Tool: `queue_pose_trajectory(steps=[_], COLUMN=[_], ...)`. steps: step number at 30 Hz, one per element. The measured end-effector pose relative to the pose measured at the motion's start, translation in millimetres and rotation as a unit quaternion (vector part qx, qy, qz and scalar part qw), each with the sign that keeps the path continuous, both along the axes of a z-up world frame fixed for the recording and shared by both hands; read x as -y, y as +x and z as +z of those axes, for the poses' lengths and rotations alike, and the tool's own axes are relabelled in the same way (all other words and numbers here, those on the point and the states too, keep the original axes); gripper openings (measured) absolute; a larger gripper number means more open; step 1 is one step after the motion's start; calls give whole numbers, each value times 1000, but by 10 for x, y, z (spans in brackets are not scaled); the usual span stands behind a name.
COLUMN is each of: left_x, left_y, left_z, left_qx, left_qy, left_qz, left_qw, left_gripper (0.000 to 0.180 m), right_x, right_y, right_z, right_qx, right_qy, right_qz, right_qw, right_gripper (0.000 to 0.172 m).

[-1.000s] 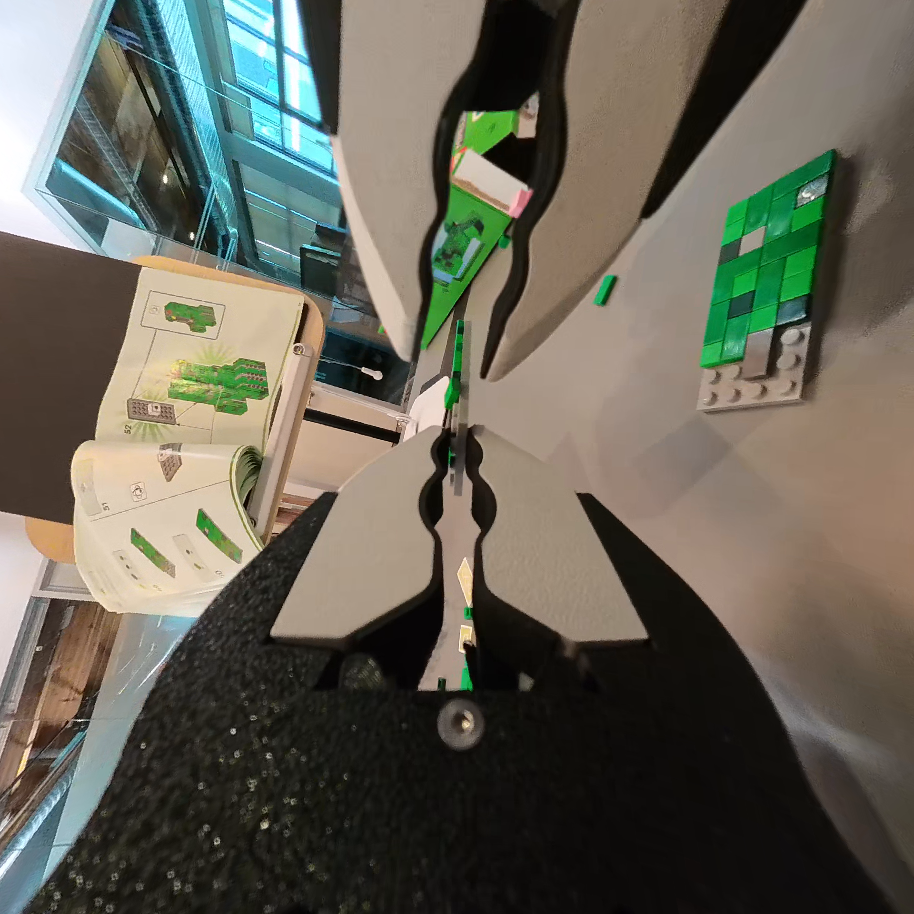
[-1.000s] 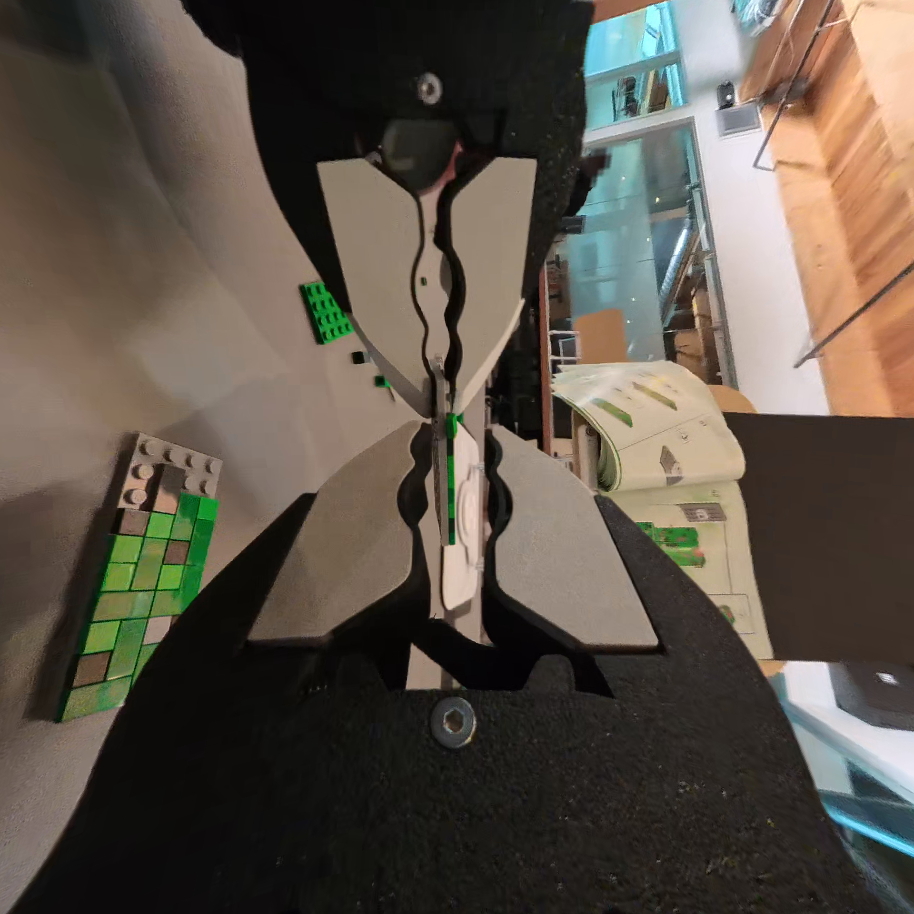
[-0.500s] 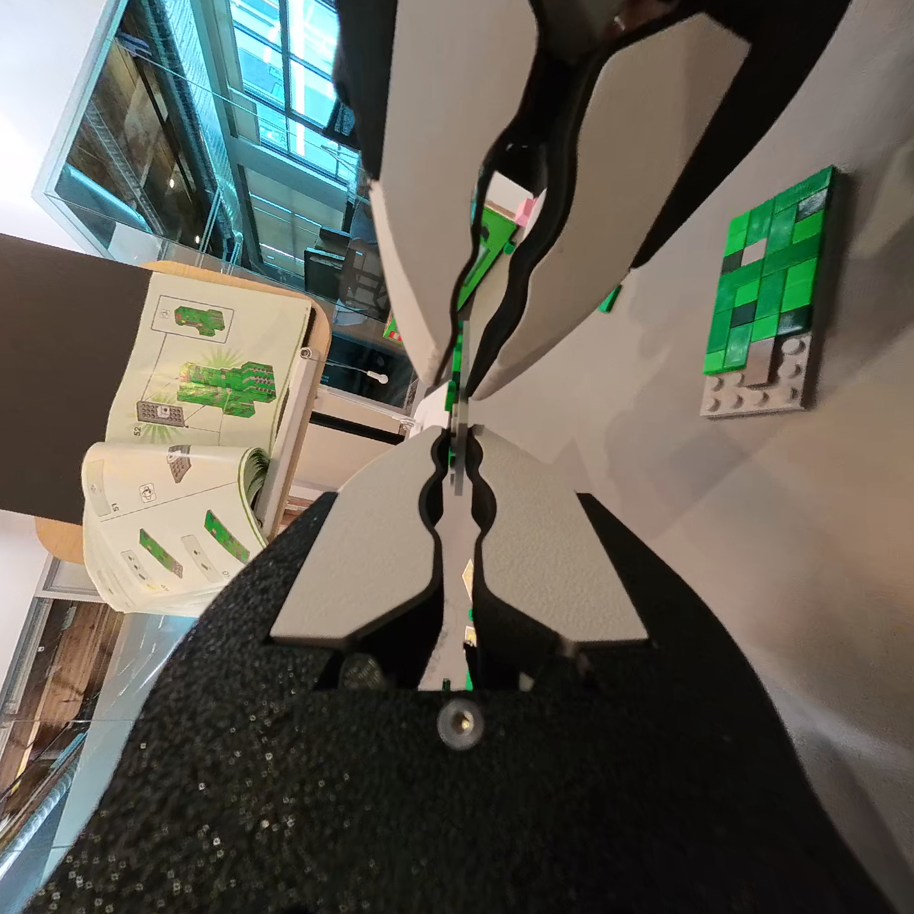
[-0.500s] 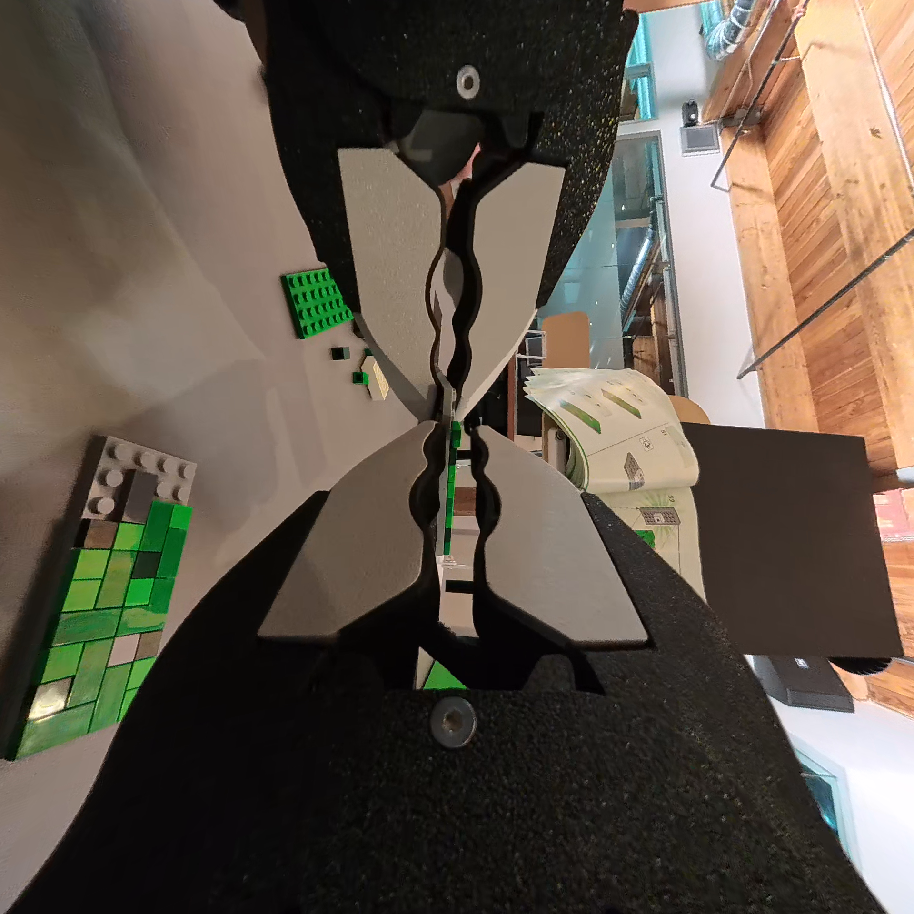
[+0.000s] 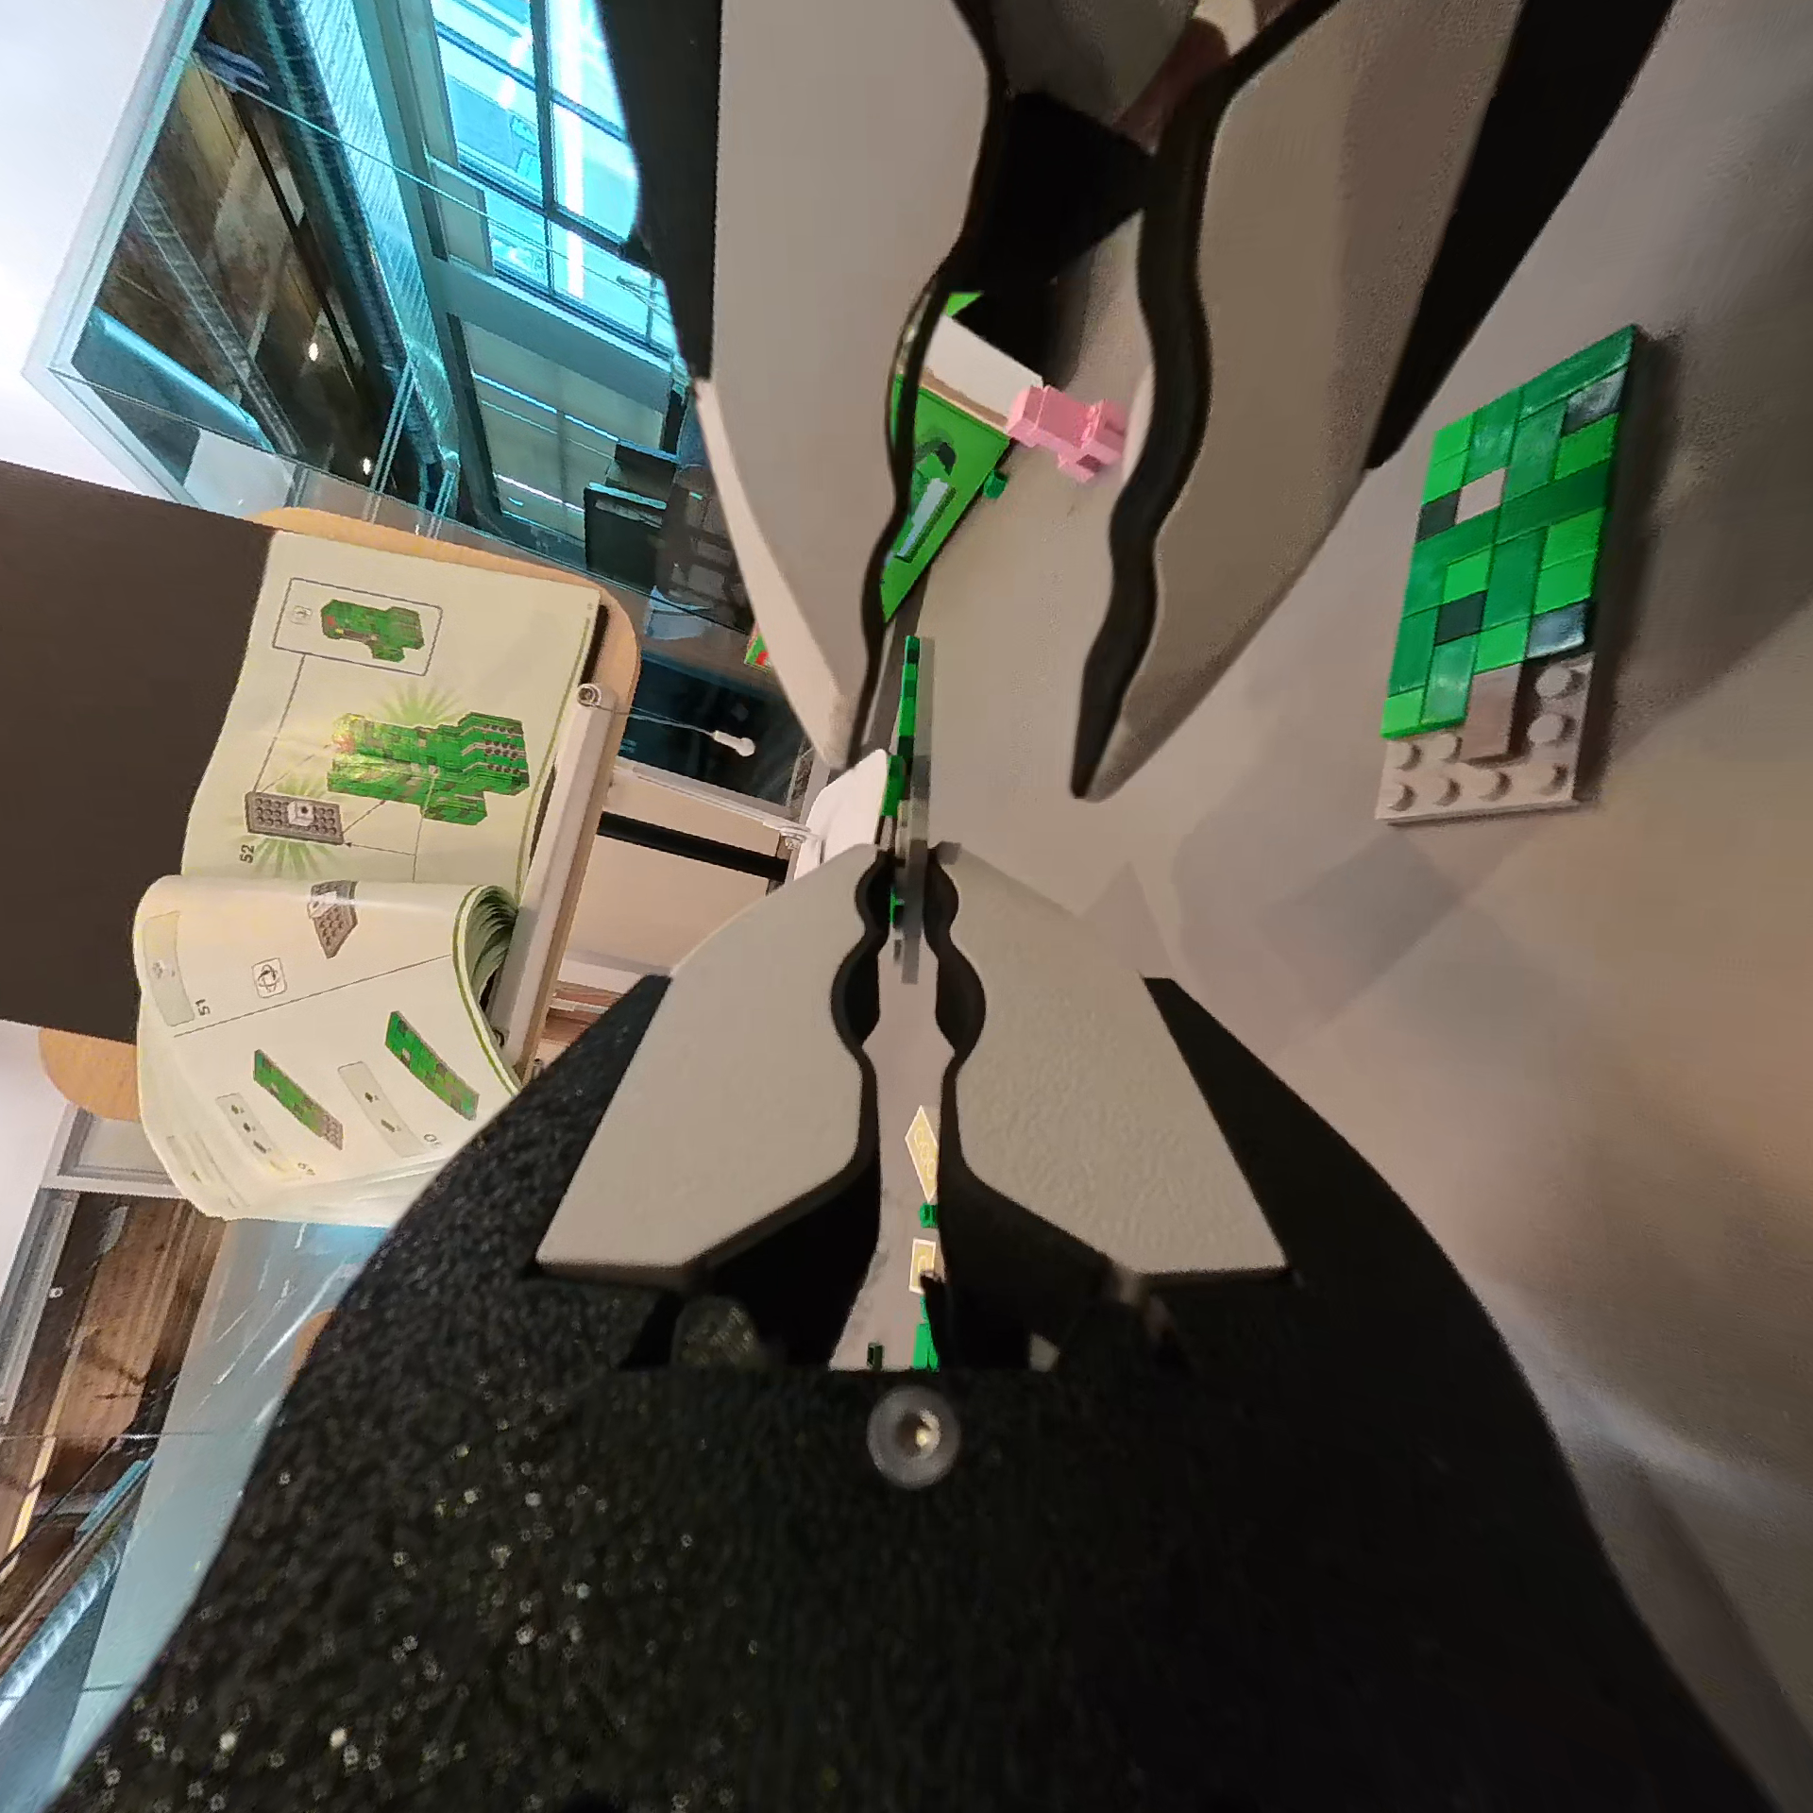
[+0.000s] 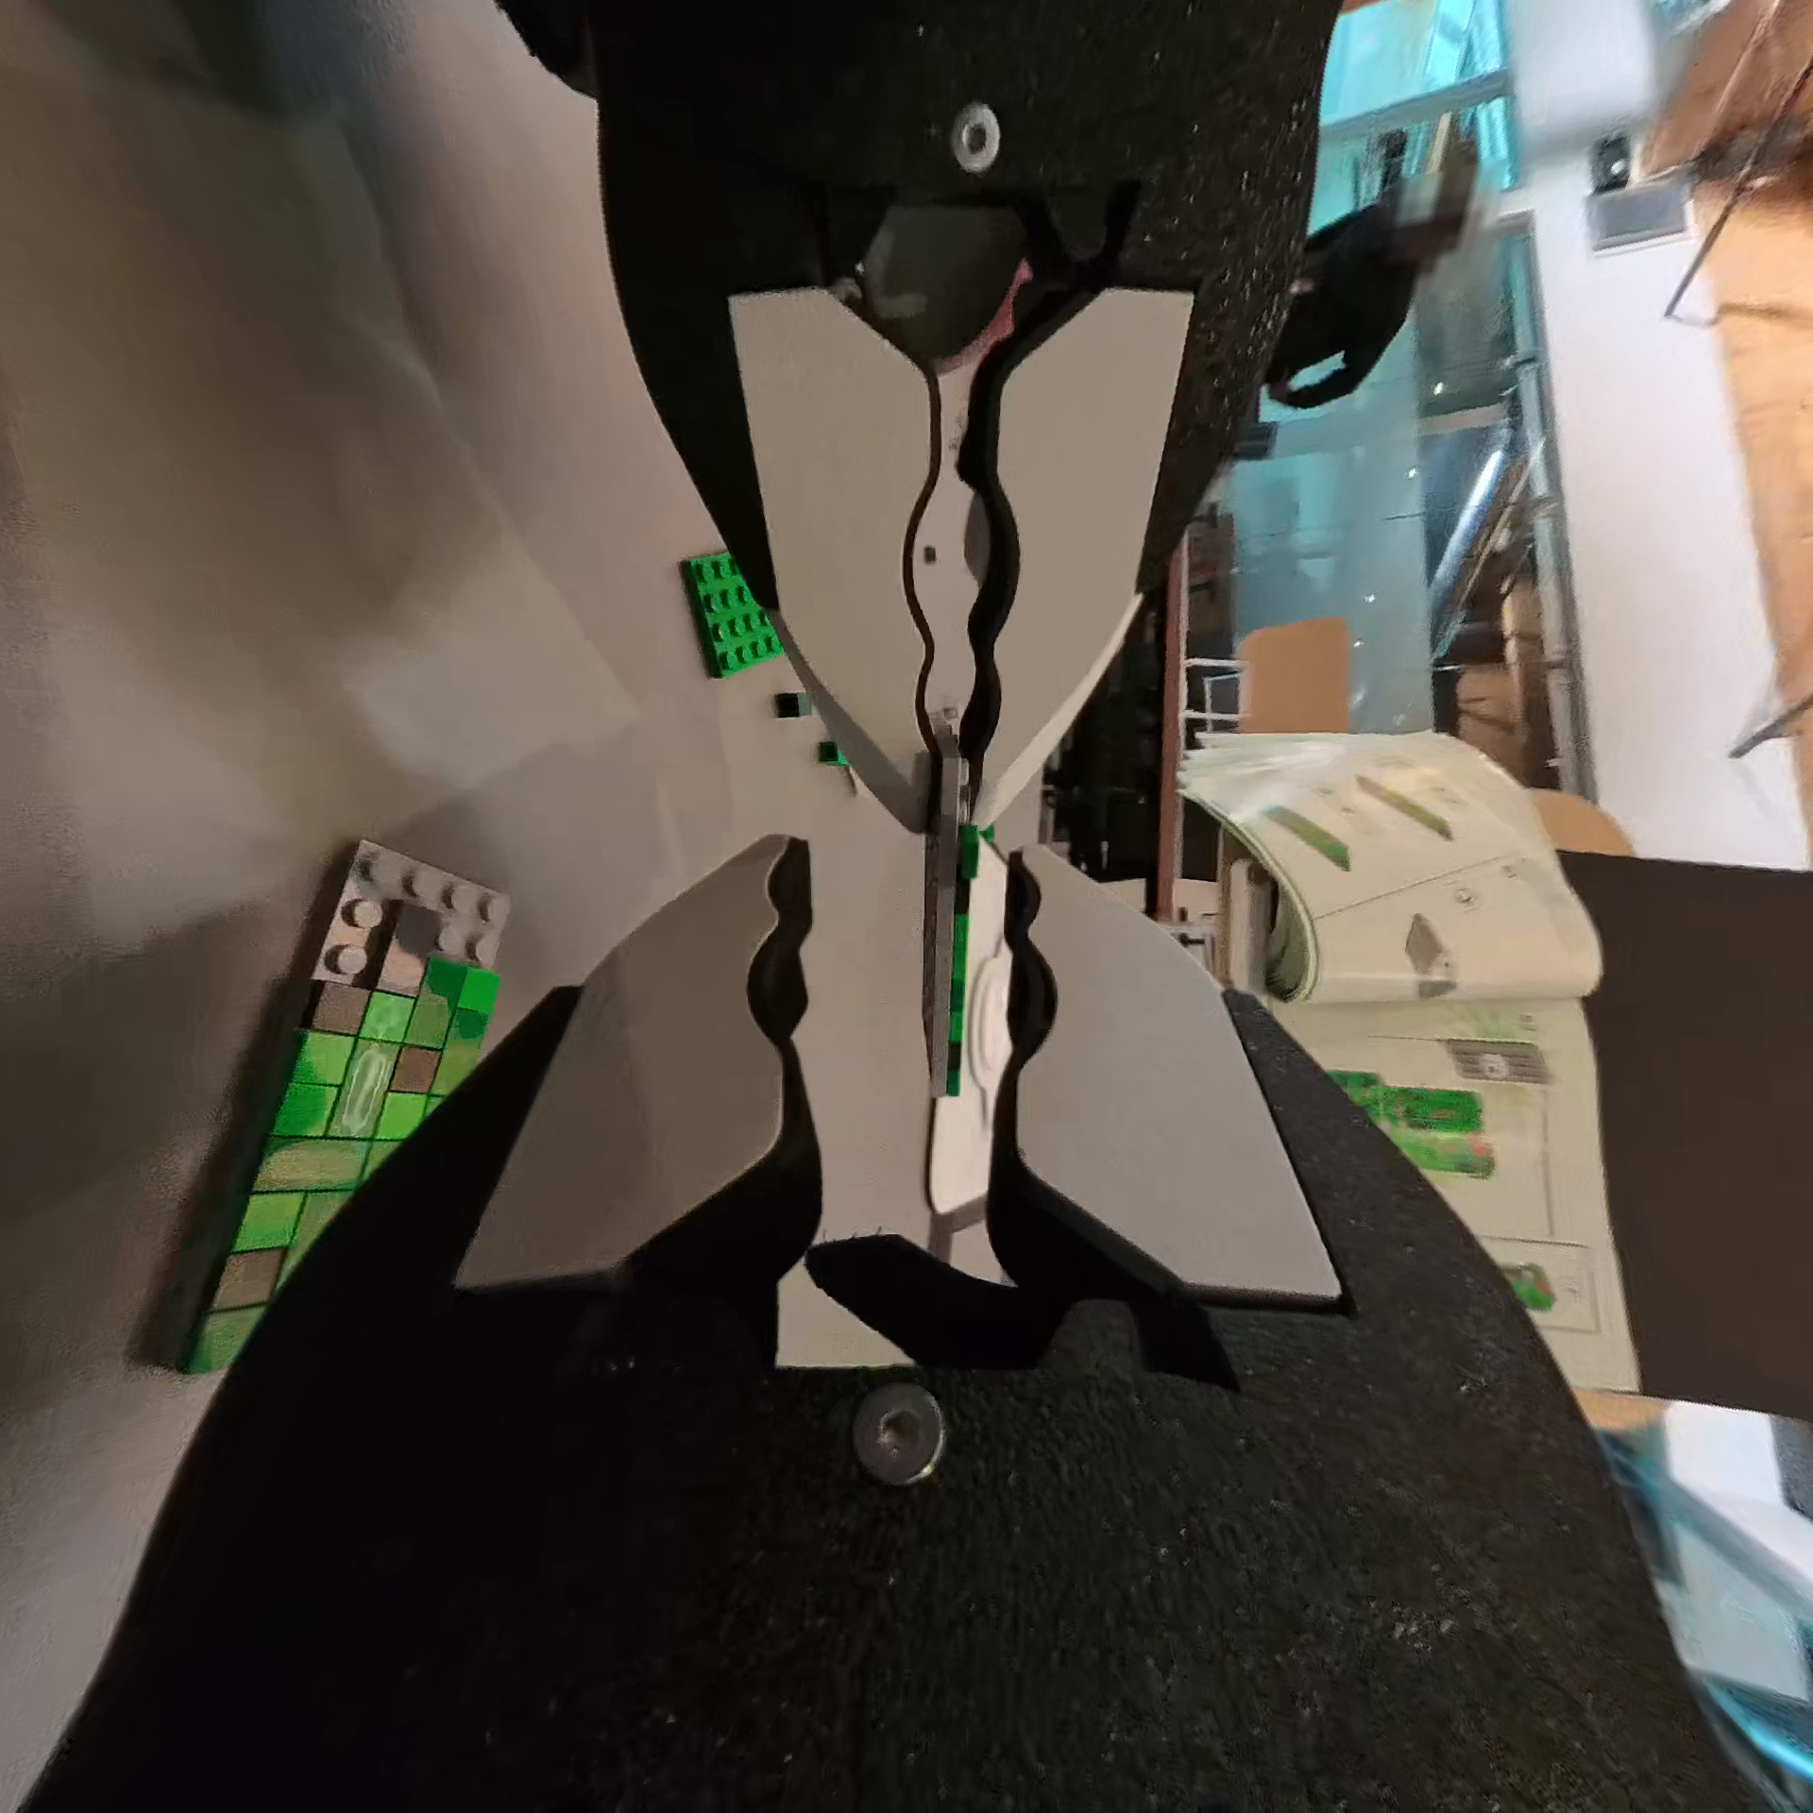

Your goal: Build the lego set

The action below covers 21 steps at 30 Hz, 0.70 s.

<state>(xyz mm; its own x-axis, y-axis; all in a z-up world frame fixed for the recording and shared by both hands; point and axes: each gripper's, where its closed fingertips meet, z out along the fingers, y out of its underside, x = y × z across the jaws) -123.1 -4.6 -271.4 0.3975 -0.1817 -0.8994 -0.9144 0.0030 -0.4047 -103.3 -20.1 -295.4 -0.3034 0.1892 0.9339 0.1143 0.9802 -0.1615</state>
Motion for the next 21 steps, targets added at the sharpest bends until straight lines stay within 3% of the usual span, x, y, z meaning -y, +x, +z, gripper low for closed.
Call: queue_pose_trajectory(steps=[10,12,21], left_x=[17,24,-4], left_y=[25,35,47], left_z=[-1,-14,-32], left_qx=[-4,-6,-39], left_qy=[-2,-5,-6], left_qz=[-6,-8,3], left_qw=[1000,1000,999], left_gripper=[5,5,5], right_x=[-55,-39,-47], right_y=[-64,-60,-55], right_z=[-2,48,16], right_qx=[-19,-32,1], right_qy=[19,24,46], right_qz=[-21,-15,-47], right_qw=[999,999,998], right_gripper=[19,8,8])
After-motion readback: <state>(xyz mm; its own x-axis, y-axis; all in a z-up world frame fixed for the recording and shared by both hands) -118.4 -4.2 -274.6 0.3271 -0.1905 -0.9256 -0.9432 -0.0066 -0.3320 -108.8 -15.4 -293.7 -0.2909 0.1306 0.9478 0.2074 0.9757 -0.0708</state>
